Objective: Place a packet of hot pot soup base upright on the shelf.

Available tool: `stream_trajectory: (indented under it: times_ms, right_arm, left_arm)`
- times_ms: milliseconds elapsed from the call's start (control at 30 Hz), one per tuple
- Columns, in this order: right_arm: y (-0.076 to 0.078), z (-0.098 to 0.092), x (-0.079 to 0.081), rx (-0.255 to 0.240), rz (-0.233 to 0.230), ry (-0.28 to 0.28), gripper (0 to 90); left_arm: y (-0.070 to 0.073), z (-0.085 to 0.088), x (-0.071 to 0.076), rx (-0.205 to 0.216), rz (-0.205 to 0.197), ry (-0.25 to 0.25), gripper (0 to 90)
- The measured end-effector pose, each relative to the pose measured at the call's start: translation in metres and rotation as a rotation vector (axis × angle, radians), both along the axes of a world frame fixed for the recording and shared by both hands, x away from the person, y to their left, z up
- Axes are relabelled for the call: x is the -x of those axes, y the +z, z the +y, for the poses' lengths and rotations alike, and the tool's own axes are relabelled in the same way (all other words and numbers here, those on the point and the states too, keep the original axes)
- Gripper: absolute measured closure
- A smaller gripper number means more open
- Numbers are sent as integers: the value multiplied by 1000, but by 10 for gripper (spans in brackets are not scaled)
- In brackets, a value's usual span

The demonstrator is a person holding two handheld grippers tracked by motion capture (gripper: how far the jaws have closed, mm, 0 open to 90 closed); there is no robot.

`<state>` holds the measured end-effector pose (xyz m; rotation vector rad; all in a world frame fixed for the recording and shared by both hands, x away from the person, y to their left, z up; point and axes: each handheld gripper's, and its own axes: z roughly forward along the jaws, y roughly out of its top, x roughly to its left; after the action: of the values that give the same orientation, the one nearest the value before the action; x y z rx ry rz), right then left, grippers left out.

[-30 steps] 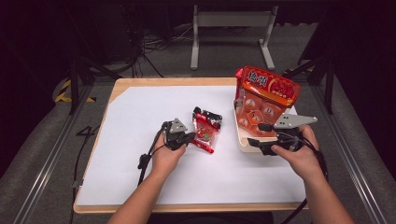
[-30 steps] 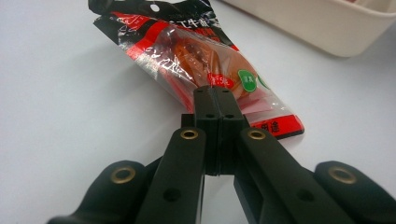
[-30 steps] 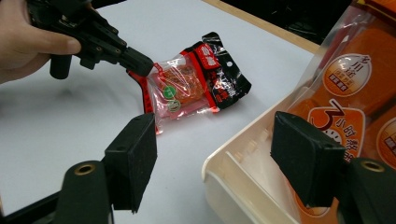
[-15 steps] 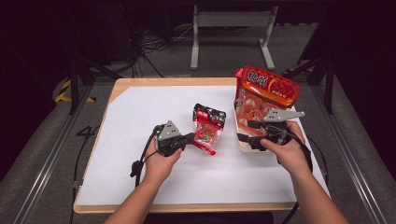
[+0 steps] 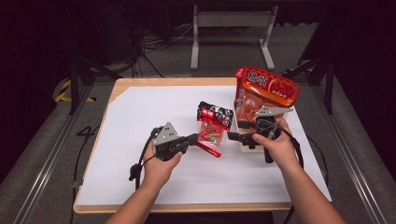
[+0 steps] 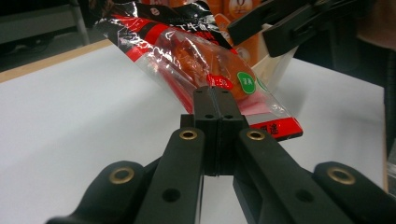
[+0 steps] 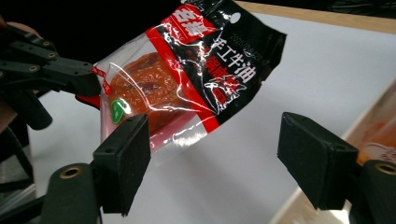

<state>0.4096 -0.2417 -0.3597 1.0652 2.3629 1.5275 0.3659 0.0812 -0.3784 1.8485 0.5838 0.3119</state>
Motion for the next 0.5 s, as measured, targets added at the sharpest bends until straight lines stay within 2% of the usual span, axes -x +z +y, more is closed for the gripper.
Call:
stream_trajectory:
  times_ms: [100,200,333,500]
  right_arm:
    - [-2,5,-3,-52,49,28,247]
    - [-4,8,-5,-79,77,51,235]
    - [-5,11,-7,-130,111,85,235]
    - [-4,16,-7,-156,122,121,241]
  left_arm:
    - [3,-2,4,17,-13,-10,900]
    - [5,-3,6,20,-33,-23,900]
    - [6,-3,7,38,-34,-42,900]
    - [5,-5,8,37,-32,-59,900]
